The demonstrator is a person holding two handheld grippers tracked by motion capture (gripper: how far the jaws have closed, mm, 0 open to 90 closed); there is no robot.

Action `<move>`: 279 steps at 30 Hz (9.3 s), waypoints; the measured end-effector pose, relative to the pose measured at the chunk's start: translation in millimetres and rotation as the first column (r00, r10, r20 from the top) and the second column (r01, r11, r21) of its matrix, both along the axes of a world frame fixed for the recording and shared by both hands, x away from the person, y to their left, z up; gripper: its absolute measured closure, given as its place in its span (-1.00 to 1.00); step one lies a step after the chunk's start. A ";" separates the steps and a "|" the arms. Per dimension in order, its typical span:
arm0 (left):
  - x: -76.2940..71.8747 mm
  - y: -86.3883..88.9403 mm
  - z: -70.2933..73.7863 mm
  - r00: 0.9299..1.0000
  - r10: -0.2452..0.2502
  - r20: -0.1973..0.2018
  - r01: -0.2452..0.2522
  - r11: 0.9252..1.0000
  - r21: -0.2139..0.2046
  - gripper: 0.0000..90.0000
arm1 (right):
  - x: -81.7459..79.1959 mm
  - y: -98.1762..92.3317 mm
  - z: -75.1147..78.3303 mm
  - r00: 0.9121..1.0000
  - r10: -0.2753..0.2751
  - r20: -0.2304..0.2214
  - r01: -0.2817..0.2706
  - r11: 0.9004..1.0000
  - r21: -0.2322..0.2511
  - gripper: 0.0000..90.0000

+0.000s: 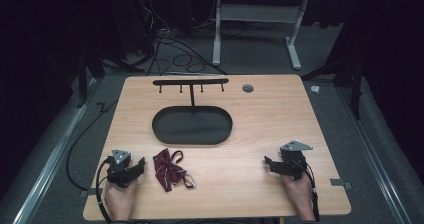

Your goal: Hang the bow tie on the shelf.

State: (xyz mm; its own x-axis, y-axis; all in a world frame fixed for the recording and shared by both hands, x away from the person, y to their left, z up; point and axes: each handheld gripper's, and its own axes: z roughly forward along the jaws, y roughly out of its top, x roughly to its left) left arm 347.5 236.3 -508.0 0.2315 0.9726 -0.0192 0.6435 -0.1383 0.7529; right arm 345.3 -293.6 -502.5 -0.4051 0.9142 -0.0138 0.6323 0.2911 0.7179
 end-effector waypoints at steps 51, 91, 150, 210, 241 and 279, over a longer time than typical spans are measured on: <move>-6.3 -6.9 18.4 0.998 -0.056 0.028 0.057 0.997 -0.043 0.07 | 0.0 -0.3 0.0 1.000 0.002 0.000 -0.002 1.000 0.004 -0.38; 22.3 -83.4 30.5 0.939 -0.338 -0.067 0.335 0.941 -0.054 0.30 | -0.1 -0.3 0.0 1.000 0.001 0.000 -0.001 1.000 0.005 -0.38; 3.6 -82.7 94.7 0.922 -0.373 0.106 0.377 0.926 -0.018 0.98 | -0.3 -0.3 0.1 1.000 0.001 -0.003 -0.001 1.000 0.009 -0.38; 78.3 -118.9 165.9 0.908 -0.373 0.193 0.388 0.921 -0.045 0.98 | -0.4 -0.7 0.3 1.000 0.004 -0.004 -0.003 1.000 0.010 -0.39; 127.9 -124.7 173.7 0.947 -0.248 0.204 0.257 0.966 -0.017 0.97 | -0.5 -1.0 0.3 1.000 0.004 -0.004 -0.004 1.000 0.011 -0.38; 129.1 -118.3 163.1 0.955 -0.259 0.145 0.266 0.964 -0.026 0.65 | -0.5 -0.9 0.2 1.000 0.004 -0.004 -0.004 1.000 0.011 -0.38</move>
